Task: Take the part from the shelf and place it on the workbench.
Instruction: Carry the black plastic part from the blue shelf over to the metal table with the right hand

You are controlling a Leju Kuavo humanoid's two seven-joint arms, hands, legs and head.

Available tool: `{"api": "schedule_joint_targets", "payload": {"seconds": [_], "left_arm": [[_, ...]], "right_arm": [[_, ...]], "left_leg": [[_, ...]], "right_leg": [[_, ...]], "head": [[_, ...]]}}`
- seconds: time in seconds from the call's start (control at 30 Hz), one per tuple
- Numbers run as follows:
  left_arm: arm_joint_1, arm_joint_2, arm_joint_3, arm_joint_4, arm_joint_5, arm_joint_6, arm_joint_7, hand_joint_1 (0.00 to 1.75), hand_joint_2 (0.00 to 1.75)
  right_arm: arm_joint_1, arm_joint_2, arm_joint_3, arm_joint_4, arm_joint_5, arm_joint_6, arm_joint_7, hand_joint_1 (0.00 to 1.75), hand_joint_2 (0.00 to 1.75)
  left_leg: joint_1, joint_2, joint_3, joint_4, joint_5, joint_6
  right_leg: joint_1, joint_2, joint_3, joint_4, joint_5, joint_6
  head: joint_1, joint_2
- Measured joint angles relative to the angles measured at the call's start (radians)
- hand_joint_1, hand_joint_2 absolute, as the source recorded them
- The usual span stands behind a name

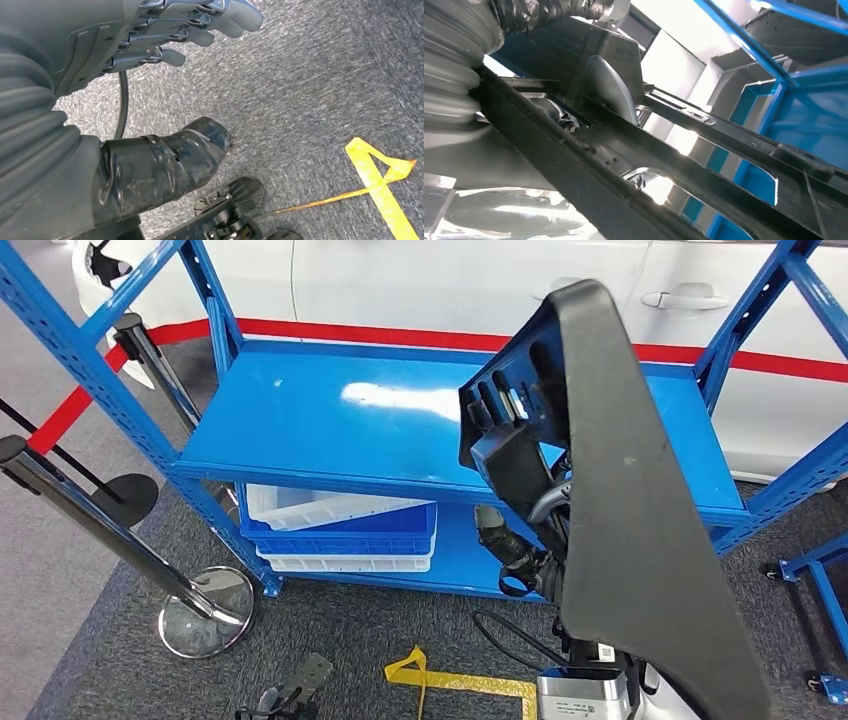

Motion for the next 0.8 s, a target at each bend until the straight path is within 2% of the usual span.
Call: {"api": "schedule_joint_targets", "payload": {"seconds": [0.1, 0.13, 0.2, 0.27, 0.3, 0.33, 0.37, 0.43, 0.5, 0.6, 0.63, 0.7, 0.77, 0.8], "left_arm": [[0.002, 0.0, 0.0, 0.0, 0.0, 0.0, 0.0, 0.0, 1.75], [0.003, 0.0, 0.0, 0.0, 0.0, 0.001, 0.0, 0.0, 1.75], [0.001, 0.0, 0.0, 0.0, -0.001, 0.002, -0.002, 0.0, 1.75], [0.0, 0.0, 0.0, 0.0, -0.002, 0.002, -0.003, 0.0, 1.75], [0.001, -0.001, 0.0, 0.0, -0.002, 0.001, -0.003, 0.0, 1.75], [0.002, -0.001, 0.0, 0.0, -0.002, 0.0, -0.003, 0.0, 1.75], [0.003, -0.001, 0.0, 0.0, -0.002, -0.002, -0.003, 0.0, 1.75], [0.003, -0.002, 0.0, 0.0, -0.002, -0.005, -0.003, 0.0, 1.75], [0.003, -0.003, 0.0, 0.0, -0.002, -0.009, -0.003, 0.0, 1.75], [0.004, -0.003, 0.0, 0.0, -0.002, -0.011, -0.002, 0.0, 1.75], [0.004, -0.003, 0.0, 0.0, -0.002, -0.011, -0.002, 0.0, 1.75], [0.005, -0.003, 0.0, 0.0, -0.002, -0.011, -0.002, 0.0, 1.75], [0.006, -0.003, 0.0, 0.0, -0.002, -0.012, -0.002, 0.0, 1.75], [0.008, -0.003, 0.0, 0.0, -0.002, -0.012, -0.002, 0.0, 1.75]], "right_arm": [[0.001, 0.0, 0.0, 0.0, -0.016, -0.004, -0.005, 1.75, 1.75], [0.001, 0.0, 0.0, 0.0, -0.02, -0.004, -0.007, 1.75, 1.75], [0.002, 0.0, -0.001, 0.0, -0.027, -0.004, -0.011, 1.75, 1.75], [0.004, 0.0, -0.001, 0.0, -0.032, -0.004, -0.013, 1.75, 1.75], [0.005, 0.0, -0.001, 0.0, -0.034, -0.004, -0.013, 1.75, 1.75], [0.006, 0.0, -0.001, 0.0, -0.036, -0.004, -0.014, 1.75, 1.75], [0.007, 0.0, -0.001, 0.0, -0.037, -0.004, -0.014, 1.75, 1.75], [0.007, 0.0, -0.001, 0.0, -0.039, -0.004, -0.016, 1.75, 1.75], [0.007, 0.0, -0.001, 0.0, -0.04, -0.004, -0.018, 1.75, 1.75], [0.008, 0.0, -0.001, -0.001, -0.041, -0.005, -0.019, 1.75, 1.75], [0.008, 0.0, -0.001, -0.001, -0.041, -0.005, -0.02, 1.75, 1.75], [0.007, 0.0, -0.001, -0.001, -0.041, -0.006, -0.02, 1.75, 1.75], [0.008, 0.0, -0.001, -0.001, -0.041, -0.006, -0.021, 1.75, 1.75], [0.008, 0.0, -0.001, -0.001, -0.041, -0.006, -0.021, 1.75, 1.75]], "left_leg": [[-0.003, -0.002, 0.0, -0.014, 0.004, 0.008], [0.0, -0.001, 0.001, -0.019, 0.009, 0.013], [0.003, 0.001, 0.003, -0.029, 0.018, 0.023], [0.001, 0.001, 0.001, -0.029, 0.02, 0.026], [0.0, 0.001, 0.0, -0.029, 0.02, 0.026], [0.0, 0.001, 0.0, -0.028, 0.02, 0.027], [0.0, 0.0, 0.0, -0.026, 0.02, 0.026], [-0.002, -0.001, 0.0, -0.023, 0.019, 0.024], [-0.005, -0.003, -0.005, -0.02, 0.019, 0.017], [-0.006, -0.002, -0.012, -0.018, 0.021, 0.004], [-0.006, -0.002, -0.018, -0.006, 0.009, 0.0], [-0.004, -0.003, -0.054, 0.077, -0.043, -0.008], [-0.003, -0.003, -0.109, 0.204, -0.1, -0.015], [-0.002, -0.003, -0.126, 0.243, -0.108, -0.018]], "right_leg": [[-0.002, 0.0, -0.006, -0.001, 0.006, 0.016], [-0.002, -0.001, -0.011, 0.008, -0.003, 0.02], [-0.002, -0.003, -0.042, 0.081, -0.052, 0.025], [-0.002, -0.004, -0.093, 0.203, -0.111, 0.027], [-0.002, -0.004, -0.111, 0.245, -0.122, 0.028], [-0.002, -0.004, -0.111, 0.253, -0.115, 0.028], [-0.002, -0.004, -0.094, 0.224, -0.091, 0.027], [-0.001, -0.004, -0.025, 0.094, -0.032, 0.021], [0.004, -0.003, 0.019, 0.003, -0.009, 0.015], [0.003, -0.002, 0.021, -0.015, -0.007, 0.005], [0.001, -0.002, 0.021, -0.018, -0.003, -0.001], [-0.002, -0.005, 0.022, -0.024, 0.001, -0.011], [-0.001, -0.007, 0.02, -0.024, 0.002, -0.014], [0.0, -0.007, 0.02, -0.024, 0.002, -0.015]], "head": [[0.001, 0.0], [0.002, 0.0], [0.005, 0.0], [0.008, 0.0], [0.008, 0.0], [0.008, 0.0], [0.008, 0.0], [0.008, 0.0], [0.007, 0.0], [0.006, 0.0], [0.006, 0.0], [0.003, 0.0], [0.002, 0.0], [0.002, 0.0]]}}
